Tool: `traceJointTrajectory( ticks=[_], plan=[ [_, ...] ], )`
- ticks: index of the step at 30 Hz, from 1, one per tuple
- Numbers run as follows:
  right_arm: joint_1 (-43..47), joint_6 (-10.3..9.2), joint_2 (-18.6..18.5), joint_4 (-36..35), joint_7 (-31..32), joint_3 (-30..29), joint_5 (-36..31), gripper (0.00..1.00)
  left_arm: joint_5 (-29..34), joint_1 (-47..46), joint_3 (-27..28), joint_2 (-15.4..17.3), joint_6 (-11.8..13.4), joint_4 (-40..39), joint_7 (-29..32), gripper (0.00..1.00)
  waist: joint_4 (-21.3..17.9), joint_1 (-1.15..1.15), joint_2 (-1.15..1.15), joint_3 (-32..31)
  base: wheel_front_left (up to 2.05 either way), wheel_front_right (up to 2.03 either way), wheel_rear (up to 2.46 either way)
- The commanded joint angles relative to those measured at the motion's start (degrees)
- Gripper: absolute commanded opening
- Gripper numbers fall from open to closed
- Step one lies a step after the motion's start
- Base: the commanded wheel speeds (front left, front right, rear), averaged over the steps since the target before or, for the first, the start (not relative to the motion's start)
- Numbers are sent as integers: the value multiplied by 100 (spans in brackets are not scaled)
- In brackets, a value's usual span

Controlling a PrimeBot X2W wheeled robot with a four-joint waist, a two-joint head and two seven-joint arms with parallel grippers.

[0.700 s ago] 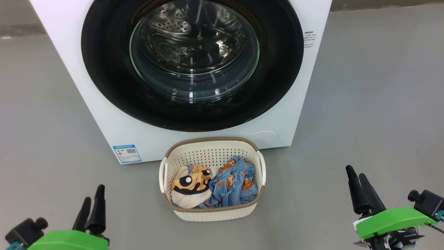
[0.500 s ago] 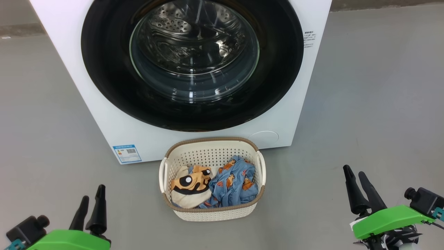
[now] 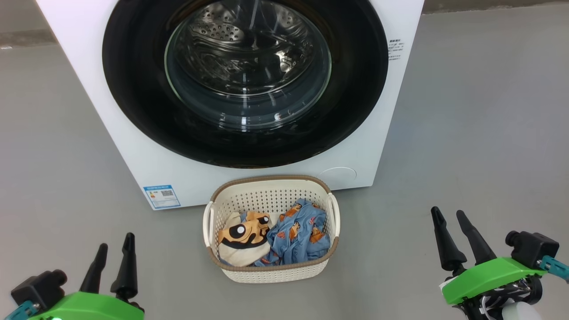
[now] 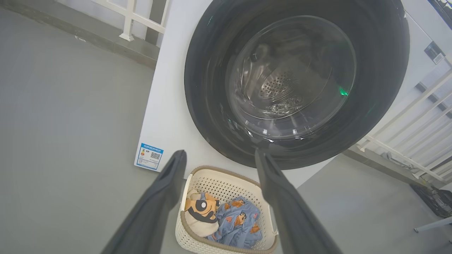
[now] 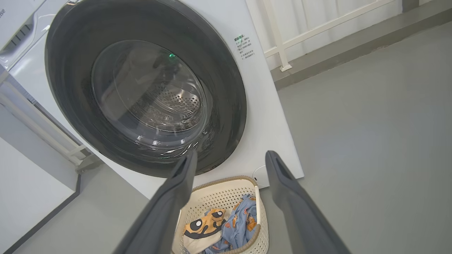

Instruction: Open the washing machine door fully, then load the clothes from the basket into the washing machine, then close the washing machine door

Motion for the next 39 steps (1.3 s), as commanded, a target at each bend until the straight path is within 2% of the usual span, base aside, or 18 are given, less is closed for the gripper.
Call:
traceJointTrajectory(
  ticks=[1, 21, 39],
  plan=[
    [-294, 7, -94, -124, -87, 123, -255, 100, 209, -276, 124, 169, -10, -189, -88, 100, -7, 0, 0, 2, 0, 0, 0],
    [-487, 8, -170, -145, -439, 342, -1744, 100, 1510, -314, 69, 277, -14, -322, -442, 100, -41, 0, 0, 38, 0, 0, 0],
    [-676, 10, -198, 55, -724, 420, -2760, 100, 2451, -378, 142, 343, -16, -247, -729, 100, -60, 0, 0, 67, 0, 0, 0]
  ],
)
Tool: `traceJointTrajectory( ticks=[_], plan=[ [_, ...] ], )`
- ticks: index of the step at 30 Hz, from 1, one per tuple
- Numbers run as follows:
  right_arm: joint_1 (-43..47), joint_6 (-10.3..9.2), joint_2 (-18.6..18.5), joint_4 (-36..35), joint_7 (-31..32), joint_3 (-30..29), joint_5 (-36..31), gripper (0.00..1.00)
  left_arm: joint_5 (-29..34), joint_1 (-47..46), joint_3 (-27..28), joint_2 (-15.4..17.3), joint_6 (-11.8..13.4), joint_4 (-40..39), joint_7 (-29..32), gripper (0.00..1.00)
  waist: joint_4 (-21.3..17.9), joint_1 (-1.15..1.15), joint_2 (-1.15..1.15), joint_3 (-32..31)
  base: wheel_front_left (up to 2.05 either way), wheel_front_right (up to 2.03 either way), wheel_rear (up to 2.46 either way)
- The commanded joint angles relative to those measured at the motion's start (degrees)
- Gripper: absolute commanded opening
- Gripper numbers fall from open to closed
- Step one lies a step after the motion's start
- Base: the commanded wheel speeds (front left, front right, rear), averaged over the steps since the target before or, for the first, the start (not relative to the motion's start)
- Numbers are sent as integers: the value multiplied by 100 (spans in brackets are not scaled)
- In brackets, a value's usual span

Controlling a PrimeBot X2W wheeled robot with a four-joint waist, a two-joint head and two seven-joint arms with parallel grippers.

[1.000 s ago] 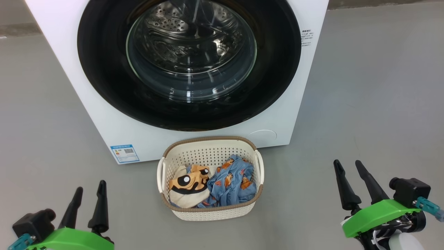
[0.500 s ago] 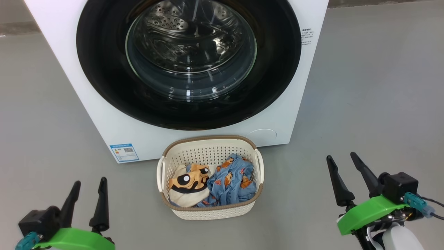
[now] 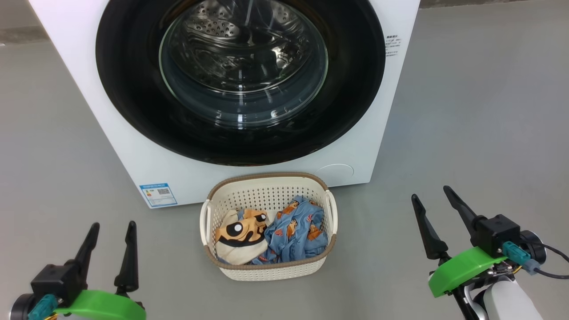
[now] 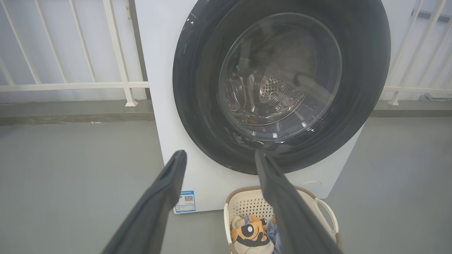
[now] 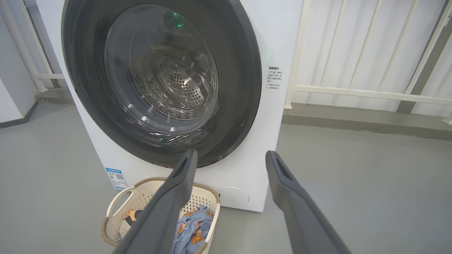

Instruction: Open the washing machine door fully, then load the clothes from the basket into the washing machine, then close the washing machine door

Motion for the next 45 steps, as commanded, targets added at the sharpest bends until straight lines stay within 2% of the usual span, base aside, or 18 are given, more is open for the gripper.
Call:
traceJointTrajectory(
  ticks=[1, 4, 23, 37, 45],
  plan=[
    [-228, 9, -47, -111, -87, 147, -171, 100, 173, -265, 218, 172, -14, -99, -90, 100, -1, 0, 0, -4, 0, 0, 0],
    [-242, 9, -41, -108, -125, 147, -324, 100, 292, -277, 264, 156, -14, -44, -128, 100, 0, 0, 0, -11, 0, 0, 0],
    [-143, 9, -13, -194, -125, 37, -82, 100, 294, -260, 461, 69, -14, 166, -128, 100, 29, 0, 0, -109, 0, 0, 0],
    [-143, 9, 11, -202, -125, 31, -54, 100, 40, -301, 538, 58, -14, 266, -128, 100, 38, 0, 0, -97, 0, 0, 0],
    [-164, 9, 33, -224, -125, 15, -68, 100, 251, -345, 534, 107, -14, 321, -128, 100, 34, 0, 0, -74, 0, 0, 0]
  ],
)
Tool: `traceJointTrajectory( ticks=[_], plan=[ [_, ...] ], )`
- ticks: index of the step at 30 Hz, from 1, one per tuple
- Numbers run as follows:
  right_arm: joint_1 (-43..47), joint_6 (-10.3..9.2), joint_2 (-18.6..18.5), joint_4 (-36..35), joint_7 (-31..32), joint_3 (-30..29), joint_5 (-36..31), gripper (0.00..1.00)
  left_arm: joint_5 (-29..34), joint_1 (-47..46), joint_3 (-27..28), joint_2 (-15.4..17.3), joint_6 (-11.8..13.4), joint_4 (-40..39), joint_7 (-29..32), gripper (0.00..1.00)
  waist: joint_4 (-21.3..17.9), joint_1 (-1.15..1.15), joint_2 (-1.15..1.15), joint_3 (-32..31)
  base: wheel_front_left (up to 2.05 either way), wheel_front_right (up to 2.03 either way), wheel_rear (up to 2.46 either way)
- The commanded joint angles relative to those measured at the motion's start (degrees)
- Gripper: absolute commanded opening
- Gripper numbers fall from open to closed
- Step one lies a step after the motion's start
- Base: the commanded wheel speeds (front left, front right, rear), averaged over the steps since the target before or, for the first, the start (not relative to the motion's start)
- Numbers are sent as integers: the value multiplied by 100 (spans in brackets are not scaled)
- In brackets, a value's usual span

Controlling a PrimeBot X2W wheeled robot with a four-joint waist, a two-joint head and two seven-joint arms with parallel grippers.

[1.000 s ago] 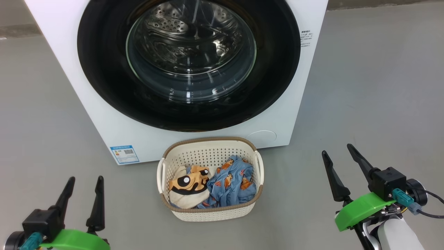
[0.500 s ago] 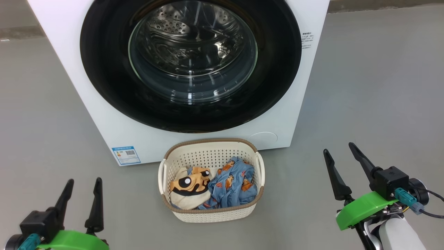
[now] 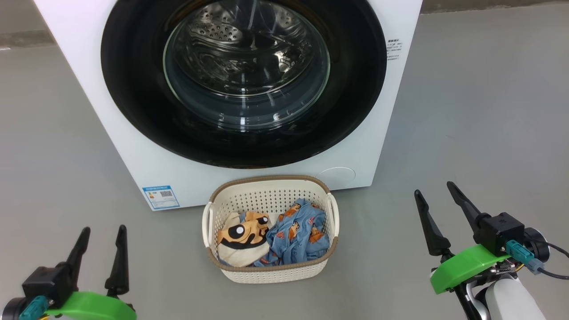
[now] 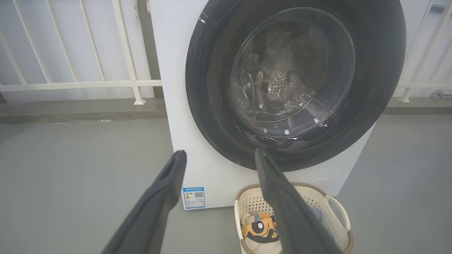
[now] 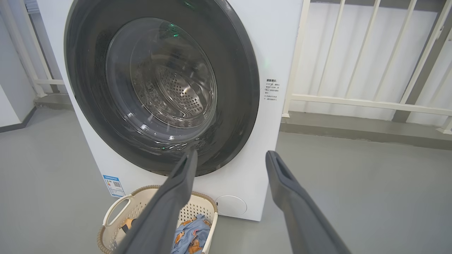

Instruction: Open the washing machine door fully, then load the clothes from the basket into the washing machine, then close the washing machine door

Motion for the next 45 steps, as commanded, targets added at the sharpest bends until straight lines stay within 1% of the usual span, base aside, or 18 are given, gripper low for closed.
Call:
traceJointTrajectory(
  ticks=[1, 17, 33, 42, 45],
  plan=[
    [-141, 9, 5, -162, -69, 110, 20, 100, 52, -272, 209, 155, -9, -100, -37, 100, -2, 0, 0, 2, 0, 0, 0],
    [-126, 9, 21, -163, -69, 80, 24, 100, 169, -292, 219, 170, -9, -51, -37, 100, -17, 0, 0, 31, 6, 6, -12],
    [-91, 9, 69, -181, -69, 0, 5, 100, 93, -329, 220, 129, -9, -15, -37, 100, -3, 0, 0, 117, 49, 48, -97],
    [-117, 9, 70, -188, -69, -18, -8, 100, 77, -376, 220, 121, -9, 24, -37, 100, 20, 0, 0, 152, 84, 82, -166],
    [-132, 9, 62, -189, -69, -19, 1, 100, -47, -391, 190, 100, -9, 1, -37, 100, 28, 0, 0, 178, 63, 63, -127]
  ],
)
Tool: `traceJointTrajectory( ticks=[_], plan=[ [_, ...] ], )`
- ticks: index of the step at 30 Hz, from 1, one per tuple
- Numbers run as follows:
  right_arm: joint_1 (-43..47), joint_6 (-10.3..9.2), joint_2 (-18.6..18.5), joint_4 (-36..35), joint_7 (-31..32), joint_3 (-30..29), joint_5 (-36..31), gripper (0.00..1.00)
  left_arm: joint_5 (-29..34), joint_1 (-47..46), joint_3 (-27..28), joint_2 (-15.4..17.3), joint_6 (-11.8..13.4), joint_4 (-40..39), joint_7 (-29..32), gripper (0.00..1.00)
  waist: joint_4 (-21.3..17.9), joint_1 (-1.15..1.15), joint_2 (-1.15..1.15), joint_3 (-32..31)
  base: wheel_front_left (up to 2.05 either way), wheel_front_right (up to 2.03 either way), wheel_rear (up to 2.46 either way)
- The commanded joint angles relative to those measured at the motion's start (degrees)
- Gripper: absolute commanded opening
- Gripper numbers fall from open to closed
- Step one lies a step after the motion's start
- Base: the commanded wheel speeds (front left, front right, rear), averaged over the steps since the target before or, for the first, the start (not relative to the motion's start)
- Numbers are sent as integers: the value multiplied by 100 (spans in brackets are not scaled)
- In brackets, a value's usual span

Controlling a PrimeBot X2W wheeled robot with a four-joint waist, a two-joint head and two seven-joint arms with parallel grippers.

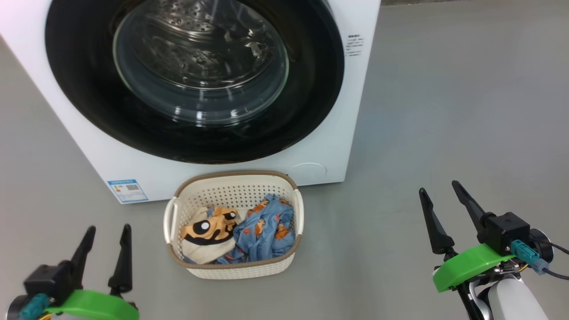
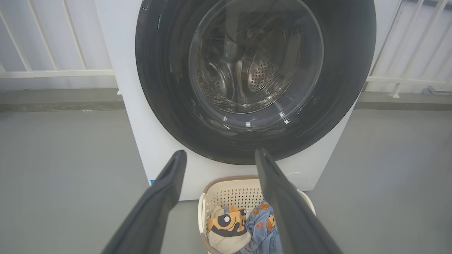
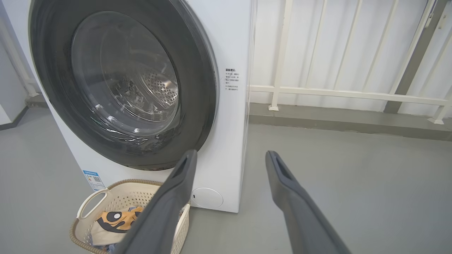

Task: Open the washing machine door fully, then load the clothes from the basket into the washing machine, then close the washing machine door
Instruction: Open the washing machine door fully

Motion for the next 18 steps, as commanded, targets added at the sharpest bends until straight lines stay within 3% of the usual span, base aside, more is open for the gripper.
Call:
traceJointTrajectory(
  ticks=[1, 18],
  plan=[
    [-149, 9, -5, -166, -69, 126, 7, 100, -124, -316, 234, 100, -9, -179, -37, 100, 6, 0, 0, 17, 48, 48, -96],
    [-199, 9, -15, -187, -69, 114, 17, 100, 183, -357, 326, 102, -8, -181, -37, 100, 32, 0, 0, 71, 7, 7, -14]
  ],
)
